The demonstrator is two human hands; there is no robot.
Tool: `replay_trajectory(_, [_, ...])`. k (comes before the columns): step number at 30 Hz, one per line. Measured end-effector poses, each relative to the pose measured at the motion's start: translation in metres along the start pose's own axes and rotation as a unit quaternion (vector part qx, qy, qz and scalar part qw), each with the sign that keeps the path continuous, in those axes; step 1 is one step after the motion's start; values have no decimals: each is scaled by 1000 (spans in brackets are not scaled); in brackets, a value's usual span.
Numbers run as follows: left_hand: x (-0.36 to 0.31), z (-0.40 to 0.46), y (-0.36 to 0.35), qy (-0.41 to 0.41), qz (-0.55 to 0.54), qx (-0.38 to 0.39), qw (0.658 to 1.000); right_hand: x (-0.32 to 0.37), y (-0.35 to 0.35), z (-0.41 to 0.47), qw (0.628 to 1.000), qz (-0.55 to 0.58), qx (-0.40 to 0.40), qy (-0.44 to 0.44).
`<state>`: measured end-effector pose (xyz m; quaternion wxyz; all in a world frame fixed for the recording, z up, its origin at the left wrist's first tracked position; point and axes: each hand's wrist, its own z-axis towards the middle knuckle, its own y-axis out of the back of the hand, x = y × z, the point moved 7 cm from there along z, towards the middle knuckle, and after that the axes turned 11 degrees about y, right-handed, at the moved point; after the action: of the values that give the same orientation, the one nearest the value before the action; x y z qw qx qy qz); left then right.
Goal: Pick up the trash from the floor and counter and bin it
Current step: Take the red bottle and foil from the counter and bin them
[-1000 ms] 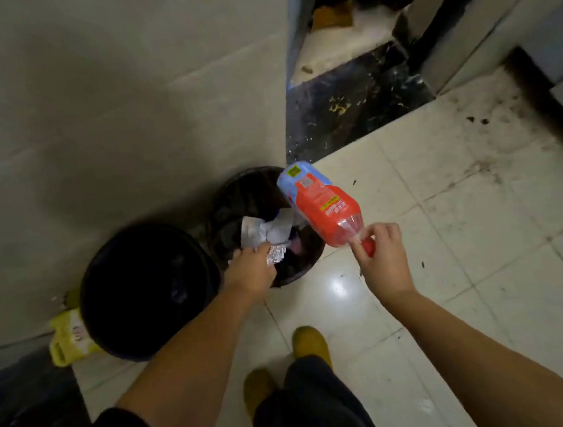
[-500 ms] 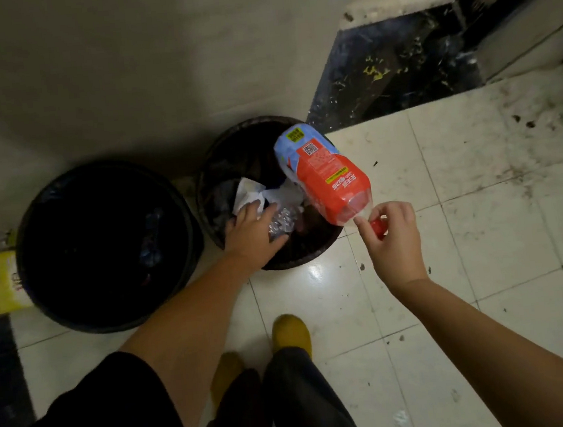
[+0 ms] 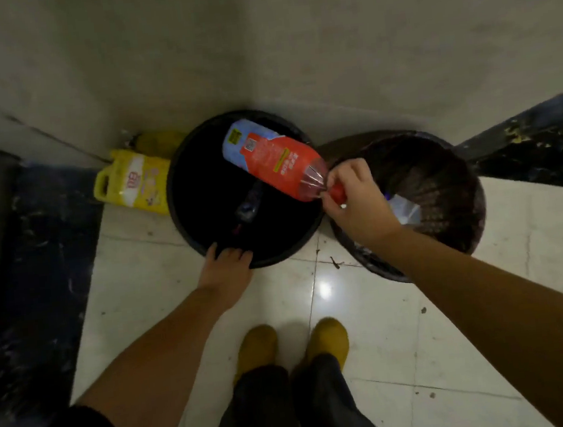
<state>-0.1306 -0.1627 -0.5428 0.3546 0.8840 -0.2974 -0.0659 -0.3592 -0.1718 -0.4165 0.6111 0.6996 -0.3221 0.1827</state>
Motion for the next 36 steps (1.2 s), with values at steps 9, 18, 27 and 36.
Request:
replay_trajectory(9, [10,-3,-22,-59,-48,-230,970,-8,-166,70,969,-170,168,57])
replay_trajectory(18, [9,1,-17,-60,-37,-132,989,-19,-158,71,936,-254,245,-15])
replay_trajectory(27, [48,-54,81,-5,-28,-7,1000,63,26,58,964,-206,167,10])
replay_trajectory(36, [42,-225,331,-63,-42,-132,988,185,213,-49,974,-166,111,-107])
